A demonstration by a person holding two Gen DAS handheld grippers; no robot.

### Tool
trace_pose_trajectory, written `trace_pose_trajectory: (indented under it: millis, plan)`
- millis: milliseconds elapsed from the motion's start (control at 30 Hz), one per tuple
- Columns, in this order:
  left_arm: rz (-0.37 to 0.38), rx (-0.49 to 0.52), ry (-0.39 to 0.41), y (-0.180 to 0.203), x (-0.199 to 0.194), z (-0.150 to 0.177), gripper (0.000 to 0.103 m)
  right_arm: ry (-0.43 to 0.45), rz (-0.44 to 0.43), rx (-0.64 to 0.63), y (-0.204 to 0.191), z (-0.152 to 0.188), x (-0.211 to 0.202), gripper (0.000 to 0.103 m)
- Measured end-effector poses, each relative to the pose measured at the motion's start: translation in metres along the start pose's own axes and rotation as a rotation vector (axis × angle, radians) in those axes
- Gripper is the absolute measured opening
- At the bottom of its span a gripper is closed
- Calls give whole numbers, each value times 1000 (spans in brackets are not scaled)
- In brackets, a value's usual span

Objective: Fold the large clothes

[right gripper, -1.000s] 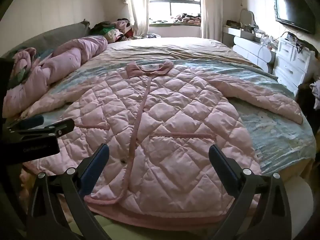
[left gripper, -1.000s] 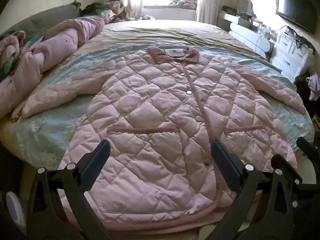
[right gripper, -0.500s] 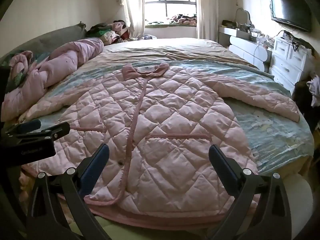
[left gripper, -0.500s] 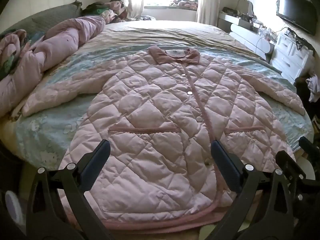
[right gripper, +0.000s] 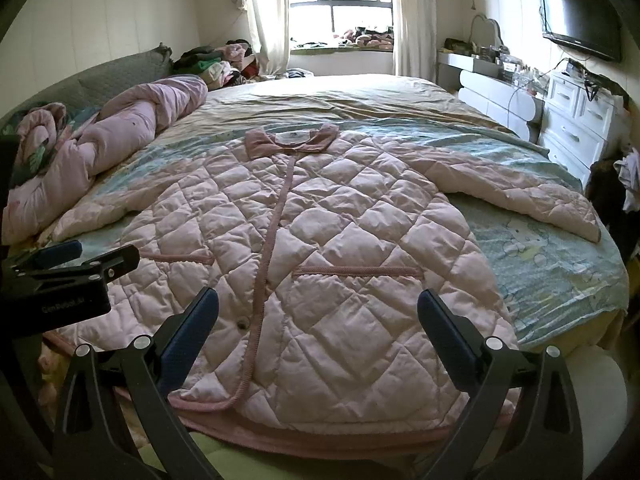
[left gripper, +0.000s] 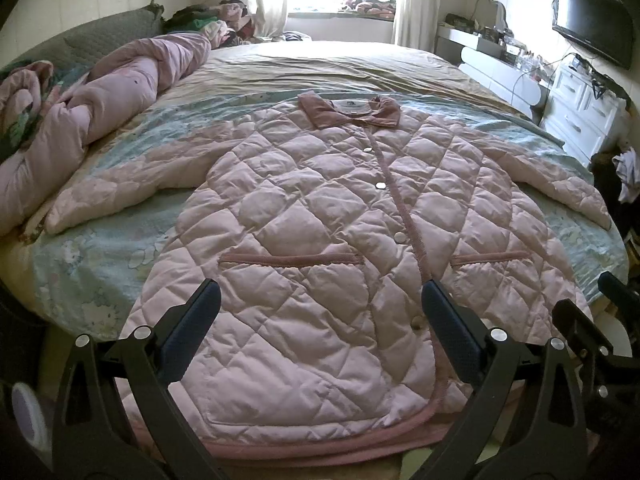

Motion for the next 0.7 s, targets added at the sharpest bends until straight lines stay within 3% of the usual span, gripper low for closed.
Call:
trace_pose_trajectory:
  millis: [700]
  plan:
    - [-1,1,1,0,0,0,94,-3,1,7,1,0,1,99]
Point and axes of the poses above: each gripper's, at about its wrist camera, not at the fingertips, and x roughly the way its jaws point, y to its right, z to its underside, the point moved 2 cm from there along x, roughly the way its jaws point, and after that the axes turned 12 degrees about y, right-handed, at the moved point
